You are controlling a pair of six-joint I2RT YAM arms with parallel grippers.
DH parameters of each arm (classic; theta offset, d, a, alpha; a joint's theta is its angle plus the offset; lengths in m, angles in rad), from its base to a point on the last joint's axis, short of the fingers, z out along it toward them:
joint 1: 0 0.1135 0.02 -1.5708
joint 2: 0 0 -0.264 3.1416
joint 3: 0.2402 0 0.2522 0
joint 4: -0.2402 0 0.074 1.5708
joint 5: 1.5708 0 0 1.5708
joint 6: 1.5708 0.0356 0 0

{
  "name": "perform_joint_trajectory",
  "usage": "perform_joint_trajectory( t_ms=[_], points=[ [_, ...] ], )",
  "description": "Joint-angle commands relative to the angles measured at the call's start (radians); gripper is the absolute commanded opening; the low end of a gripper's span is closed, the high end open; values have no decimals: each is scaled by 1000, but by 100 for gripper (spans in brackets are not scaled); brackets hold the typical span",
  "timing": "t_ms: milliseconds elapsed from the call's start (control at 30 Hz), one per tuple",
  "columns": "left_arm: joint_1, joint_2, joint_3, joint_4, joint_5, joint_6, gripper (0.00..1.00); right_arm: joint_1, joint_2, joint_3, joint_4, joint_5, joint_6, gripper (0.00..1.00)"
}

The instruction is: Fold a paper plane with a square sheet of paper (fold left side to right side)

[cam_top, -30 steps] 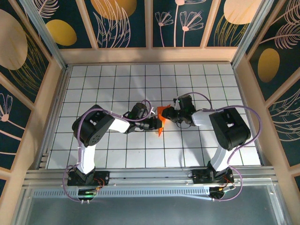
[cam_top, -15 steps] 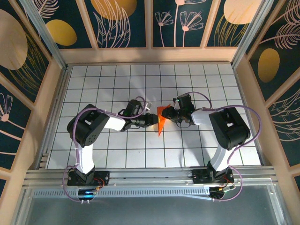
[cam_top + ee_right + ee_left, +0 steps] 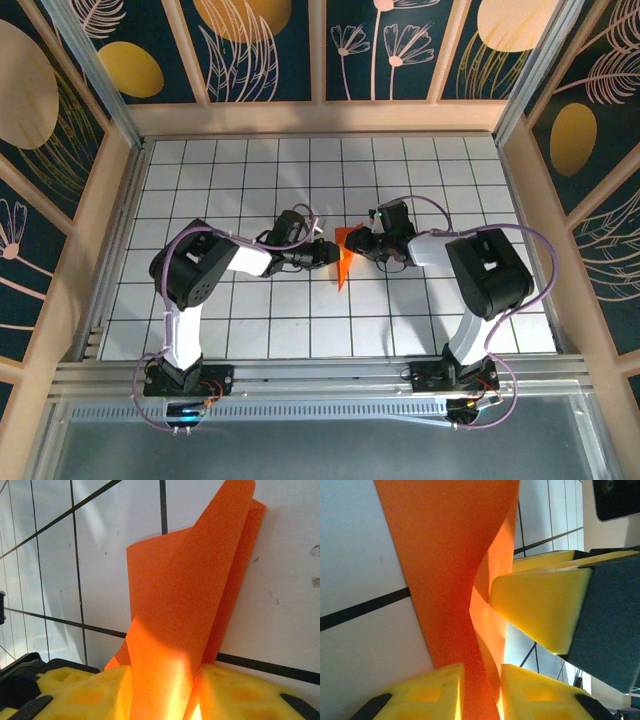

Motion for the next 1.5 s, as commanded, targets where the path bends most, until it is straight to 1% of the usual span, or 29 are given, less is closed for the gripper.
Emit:
perform_joint_trajectory(
  t_ms=[0,133,300,667,1100,1233,1367,1467],
  points=[
    [1,23,26,1,24,11,21,18,63,9,-35,61,-34,39],
    [2,28,26,-16,7,18,12,19,61,9,-38,64,-34,39],
    [2,41,26,-33,-6,26,6,18,45,12,-43,65,-37,39],
    [1,59,26,-102,-64,62,3,15,1,8,-47,66,-34,40],
    [2,83,51,-164,-112,63,0,1,-52,-25,-25,67,-24,40],
    [1,86,53,-172,-118,63,0,-9,-90,-48,-20,88,-25,40],
    [1,88,55,-173,-118,65,0,-24,-127,-57,-22,86,-40,38],
    [2,90,55,-172,-118,65,0,-26,-135,-48,-30,75,-52,34]
  ],
)
